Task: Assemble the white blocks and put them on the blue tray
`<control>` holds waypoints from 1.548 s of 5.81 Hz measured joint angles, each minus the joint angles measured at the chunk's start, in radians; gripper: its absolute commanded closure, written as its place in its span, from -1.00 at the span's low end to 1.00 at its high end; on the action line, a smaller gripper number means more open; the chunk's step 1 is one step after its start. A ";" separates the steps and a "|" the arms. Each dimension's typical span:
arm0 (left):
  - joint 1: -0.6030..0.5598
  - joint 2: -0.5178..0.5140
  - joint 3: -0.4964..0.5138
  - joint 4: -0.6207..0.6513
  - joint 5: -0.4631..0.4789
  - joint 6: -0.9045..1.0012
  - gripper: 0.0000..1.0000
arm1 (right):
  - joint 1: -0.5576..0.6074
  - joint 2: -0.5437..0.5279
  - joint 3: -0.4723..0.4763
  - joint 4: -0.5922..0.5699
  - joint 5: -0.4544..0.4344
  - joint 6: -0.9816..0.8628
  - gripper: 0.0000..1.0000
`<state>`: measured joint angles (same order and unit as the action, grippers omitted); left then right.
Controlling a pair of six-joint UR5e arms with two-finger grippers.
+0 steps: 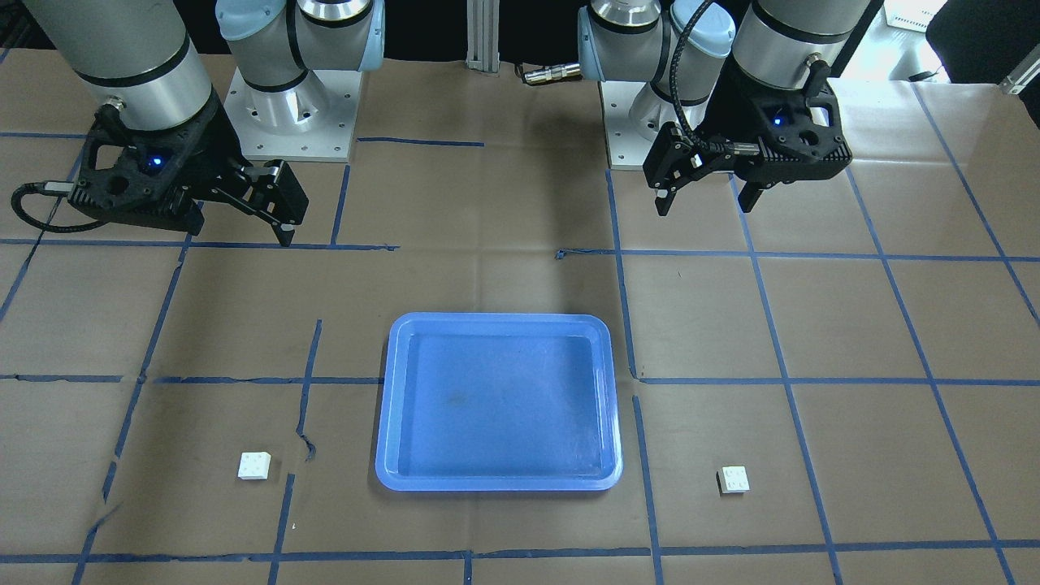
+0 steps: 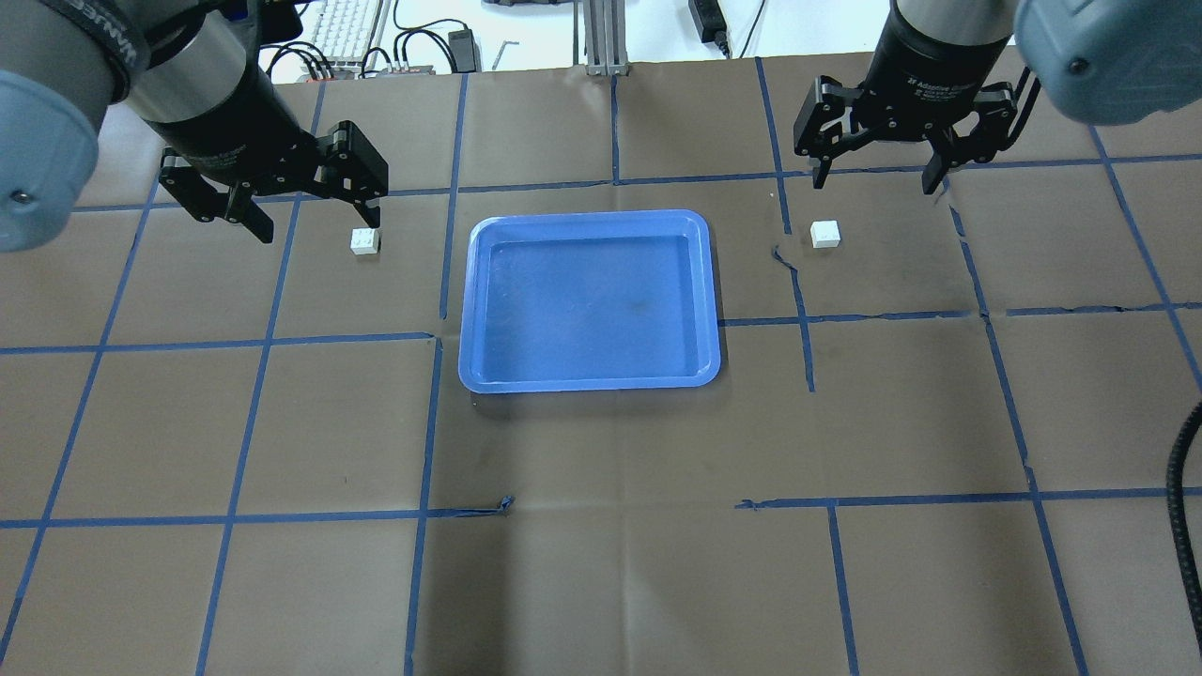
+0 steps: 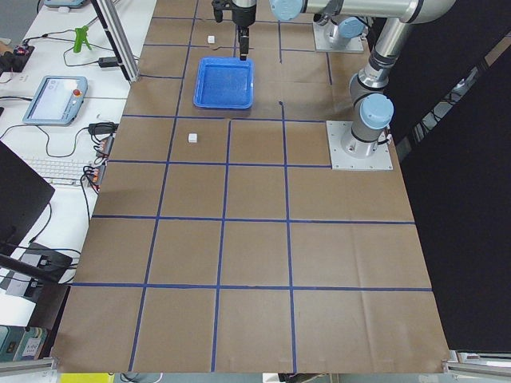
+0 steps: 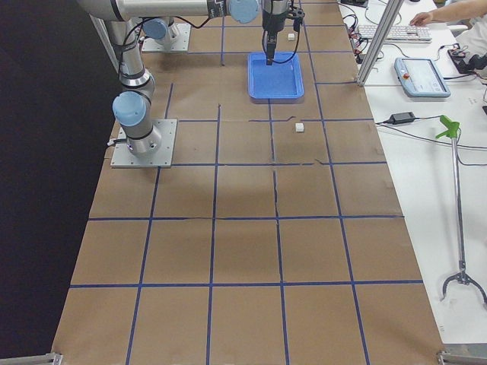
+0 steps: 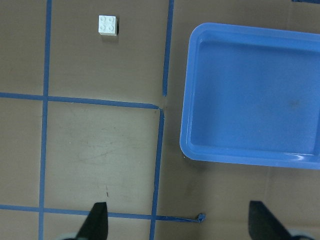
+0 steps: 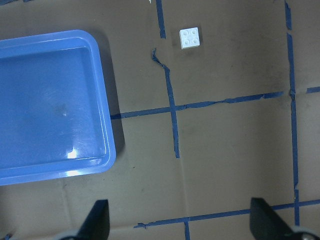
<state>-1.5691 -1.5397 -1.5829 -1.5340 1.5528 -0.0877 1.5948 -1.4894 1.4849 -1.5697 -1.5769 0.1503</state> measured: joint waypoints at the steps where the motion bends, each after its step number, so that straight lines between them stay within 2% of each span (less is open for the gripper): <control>1: 0.000 0.001 0.000 0.000 0.001 0.001 -0.98 | 0.000 0.000 0.000 0.001 -0.001 0.001 -1.00; 4: 0.005 0.008 0.002 0.001 0.000 0.012 -0.98 | 0.001 0.001 0.000 0.002 0.008 -0.041 -1.00; 5: 0.011 0.013 -0.001 0.017 -0.001 0.060 -0.99 | 0.000 0.002 0.000 -0.004 0.014 -0.164 -1.00; 7: 0.046 -0.017 -0.022 0.049 -0.002 0.134 -0.99 | -0.003 0.019 0.000 -0.014 0.019 -0.554 -1.00; 8: 0.083 -0.086 -0.016 0.089 -0.003 0.140 -0.99 | -0.007 0.038 0.000 -0.031 0.020 -0.775 -0.99; 9: 0.108 -0.185 -0.005 0.185 0.000 0.143 -0.99 | -0.013 0.061 -0.003 -0.073 0.021 -1.049 -1.00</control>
<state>-1.4607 -1.7249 -1.5880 -1.3487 1.5526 0.0555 1.5814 -1.4280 1.4817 -1.6423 -1.5559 -0.8990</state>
